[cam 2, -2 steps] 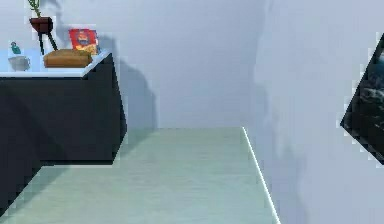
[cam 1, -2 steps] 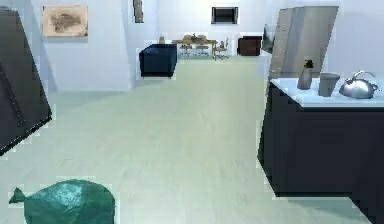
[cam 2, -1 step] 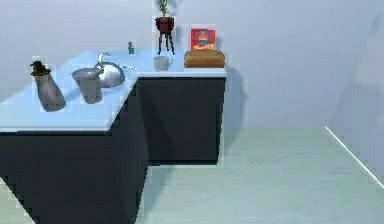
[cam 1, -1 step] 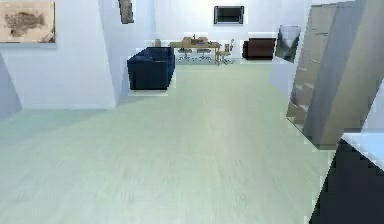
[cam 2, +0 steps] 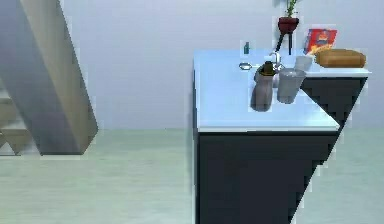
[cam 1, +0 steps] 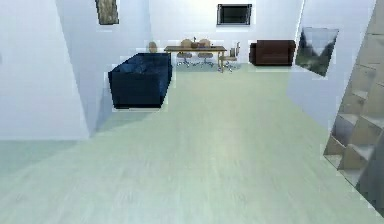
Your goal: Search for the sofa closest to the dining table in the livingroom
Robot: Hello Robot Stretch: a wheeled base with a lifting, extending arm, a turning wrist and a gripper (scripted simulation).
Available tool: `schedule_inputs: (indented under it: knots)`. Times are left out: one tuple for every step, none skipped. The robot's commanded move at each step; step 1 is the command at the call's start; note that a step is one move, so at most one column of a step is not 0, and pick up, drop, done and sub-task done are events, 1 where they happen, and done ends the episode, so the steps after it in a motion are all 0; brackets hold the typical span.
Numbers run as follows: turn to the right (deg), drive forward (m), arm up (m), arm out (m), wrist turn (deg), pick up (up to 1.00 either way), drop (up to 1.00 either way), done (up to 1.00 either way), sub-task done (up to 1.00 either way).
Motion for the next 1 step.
schedule_inputs:
  knots:
    - [0.0,1.00,0.00,0.00,0.0,0.00,0.00,0.00,0.00]
